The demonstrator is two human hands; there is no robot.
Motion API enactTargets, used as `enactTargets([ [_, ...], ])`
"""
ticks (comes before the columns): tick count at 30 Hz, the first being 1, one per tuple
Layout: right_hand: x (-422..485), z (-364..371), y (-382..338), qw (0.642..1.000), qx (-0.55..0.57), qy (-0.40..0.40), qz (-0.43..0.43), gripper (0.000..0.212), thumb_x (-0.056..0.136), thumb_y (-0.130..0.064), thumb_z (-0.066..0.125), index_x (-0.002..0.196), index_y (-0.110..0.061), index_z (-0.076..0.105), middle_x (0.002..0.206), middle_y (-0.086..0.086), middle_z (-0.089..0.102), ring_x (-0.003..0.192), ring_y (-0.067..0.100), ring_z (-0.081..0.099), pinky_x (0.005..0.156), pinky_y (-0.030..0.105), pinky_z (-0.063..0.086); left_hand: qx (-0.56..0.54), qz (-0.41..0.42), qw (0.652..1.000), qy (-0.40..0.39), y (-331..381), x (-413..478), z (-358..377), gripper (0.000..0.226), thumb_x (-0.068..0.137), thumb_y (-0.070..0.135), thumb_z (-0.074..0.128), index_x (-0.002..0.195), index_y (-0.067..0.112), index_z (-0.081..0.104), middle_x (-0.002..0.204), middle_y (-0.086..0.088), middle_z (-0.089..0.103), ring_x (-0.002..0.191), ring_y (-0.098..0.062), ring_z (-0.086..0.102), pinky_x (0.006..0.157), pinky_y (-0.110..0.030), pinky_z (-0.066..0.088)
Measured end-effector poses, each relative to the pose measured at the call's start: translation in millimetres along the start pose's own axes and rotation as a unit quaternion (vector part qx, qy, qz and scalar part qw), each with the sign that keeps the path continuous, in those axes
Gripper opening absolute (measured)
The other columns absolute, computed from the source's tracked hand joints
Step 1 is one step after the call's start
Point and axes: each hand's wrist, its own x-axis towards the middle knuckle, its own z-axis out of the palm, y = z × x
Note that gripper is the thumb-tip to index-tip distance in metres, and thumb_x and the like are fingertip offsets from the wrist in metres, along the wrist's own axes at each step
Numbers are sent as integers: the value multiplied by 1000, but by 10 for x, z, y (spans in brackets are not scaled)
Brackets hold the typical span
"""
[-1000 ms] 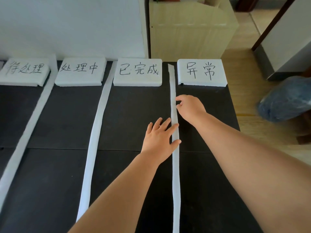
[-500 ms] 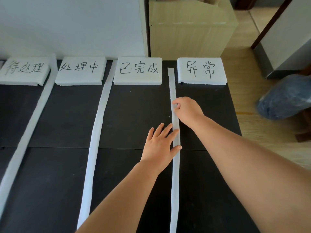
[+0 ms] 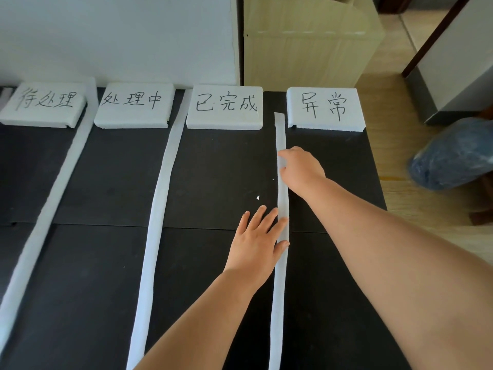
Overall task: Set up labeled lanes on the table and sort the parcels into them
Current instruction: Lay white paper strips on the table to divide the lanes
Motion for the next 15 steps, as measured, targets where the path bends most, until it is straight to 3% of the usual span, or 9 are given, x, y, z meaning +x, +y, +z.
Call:
enactTargets([
  [6, -28, 33, -5, 1000, -24, -3, -9, 44, 93, -15, 66, 136, -17, 57, 131, 7, 56, 110, 22, 61, 89, 35, 57, 18, 3, 1000, 23, 4, 1, -47, 44, 105, 39, 39, 148, 30, 39, 157, 2, 33, 150, -23, 19, 117, -35, -2],
  [10, -22, 38, 9, 999, -27, 4, -21, 44, 93, -14, 65, 136, -17, 56, 135, 5, 53, 112, 22, 60, 88, 33, 56, 25, 4, 1000, -11, -32, 49, -37, 51, 106, 43, 31, 155, 32, 21, 165, 4, 12, 153, -21, 3, 121, -41, -4],
  [15, 30, 31, 10, 992, -100, -36, -61, 68, 95, -11, 60, 154, -19, 27, 164, -3, 16, 129, 23, 46, 89, 35, 56, 34, 4, 999, -29, -71, 72, -25, 56, 105, 47, 30, 157, 33, 13, 166, 7, 5, 153, -19, -2, 124, -43, -1],
])
